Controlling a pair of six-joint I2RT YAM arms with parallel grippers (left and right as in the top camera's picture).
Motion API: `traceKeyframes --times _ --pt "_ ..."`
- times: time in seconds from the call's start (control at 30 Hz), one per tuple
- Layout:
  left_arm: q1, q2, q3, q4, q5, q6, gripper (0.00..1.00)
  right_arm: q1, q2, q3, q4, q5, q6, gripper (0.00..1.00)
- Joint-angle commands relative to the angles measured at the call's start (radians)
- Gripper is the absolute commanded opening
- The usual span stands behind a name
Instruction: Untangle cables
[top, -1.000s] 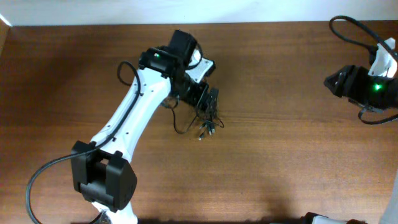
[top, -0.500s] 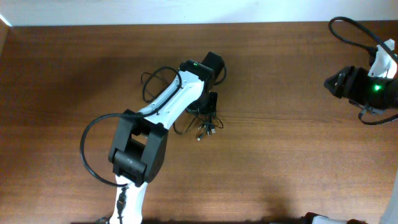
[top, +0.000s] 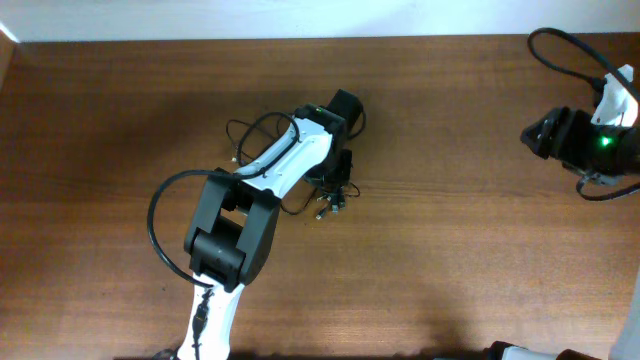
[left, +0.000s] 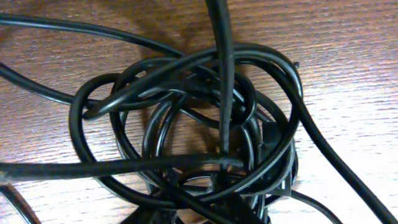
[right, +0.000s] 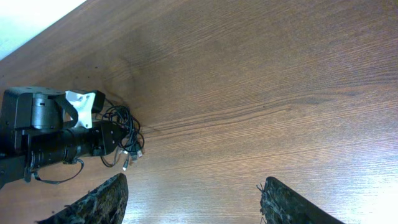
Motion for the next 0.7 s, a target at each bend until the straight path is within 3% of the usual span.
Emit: traceKeyframes --times 0.0,0.1,0.3,0.43,0.67 --pt "0.001 0.047 -0.040 0.018 -0.013 0.016 0.52 0.006 0.013 0.006 -0.003 0.013 -0.004 0.70" --pt "0.003 0.044 0.002 0.007 -0.013 0.201 0.57 0.006 0.013 0.006 -0.003 0.013 -0.004 0.70" --pt "0.005 -0.029 0.098 0.012 -0.013 0.303 0.60 0.006 0.013 0.006 -0.005 0.013 -0.004 0.70" --pt "0.002 -0.029 0.098 0.017 -0.013 0.311 0.52 0.006 0.013 0.006 -0.007 0.013 -0.004 0.70" --pt "-0.005 -0.029 0.097 0.029 -0.012 0.416 0.50 0.006 0.013 0.006 -0.018 0.016 -0.005 0.70"
